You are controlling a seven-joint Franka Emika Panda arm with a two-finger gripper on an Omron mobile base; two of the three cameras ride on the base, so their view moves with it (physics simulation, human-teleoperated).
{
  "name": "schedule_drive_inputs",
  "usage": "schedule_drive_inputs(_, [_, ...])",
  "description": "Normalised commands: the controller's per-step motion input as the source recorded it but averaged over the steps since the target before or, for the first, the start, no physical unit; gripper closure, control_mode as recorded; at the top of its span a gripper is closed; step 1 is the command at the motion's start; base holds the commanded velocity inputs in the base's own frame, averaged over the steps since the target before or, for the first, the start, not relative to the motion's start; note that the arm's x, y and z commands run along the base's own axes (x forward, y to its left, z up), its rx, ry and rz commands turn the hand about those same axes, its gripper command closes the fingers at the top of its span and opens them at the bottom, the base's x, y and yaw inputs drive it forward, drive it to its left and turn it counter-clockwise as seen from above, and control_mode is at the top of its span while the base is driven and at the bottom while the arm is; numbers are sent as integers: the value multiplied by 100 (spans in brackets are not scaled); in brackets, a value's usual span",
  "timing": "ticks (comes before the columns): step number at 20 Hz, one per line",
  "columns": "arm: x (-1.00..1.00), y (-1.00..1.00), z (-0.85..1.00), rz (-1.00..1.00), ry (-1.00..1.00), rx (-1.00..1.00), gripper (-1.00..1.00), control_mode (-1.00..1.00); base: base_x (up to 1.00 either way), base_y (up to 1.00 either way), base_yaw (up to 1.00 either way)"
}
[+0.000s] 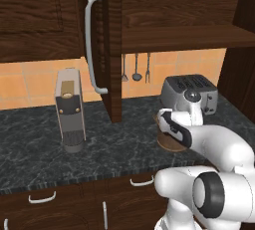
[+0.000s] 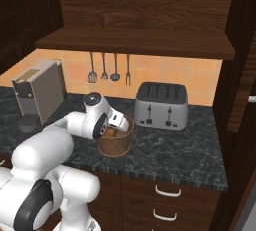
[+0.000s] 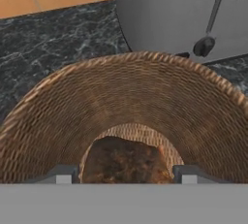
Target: Open the cabinet, pick up the bread from the cabinet and place it in the basket. Then move the basket to the dining counter.
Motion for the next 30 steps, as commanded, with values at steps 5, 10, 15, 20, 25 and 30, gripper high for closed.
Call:
schedule_drive_inputs(5, [0,0,0,0,0,0,-100,-100,0,0,0])
schedule_drive_inputs(10, [0,0,0,0,0,0,-100,-100,0,0,0])
schedule_drive_inputs(15, [0,0,0,0,0,0,-100,-100,0,0,0])
schedule_drive_inputs(20, [0,0,5,0,0,-1,-100,-100,0,0,0])
schedule_drive_inputs(25, [-27,-3,56,-4,1,5,-100,-100,0,0,0])
schedule_drive_inputs(30, [-57,-34,39,-22,0,21,-100,-100,0,0,0])
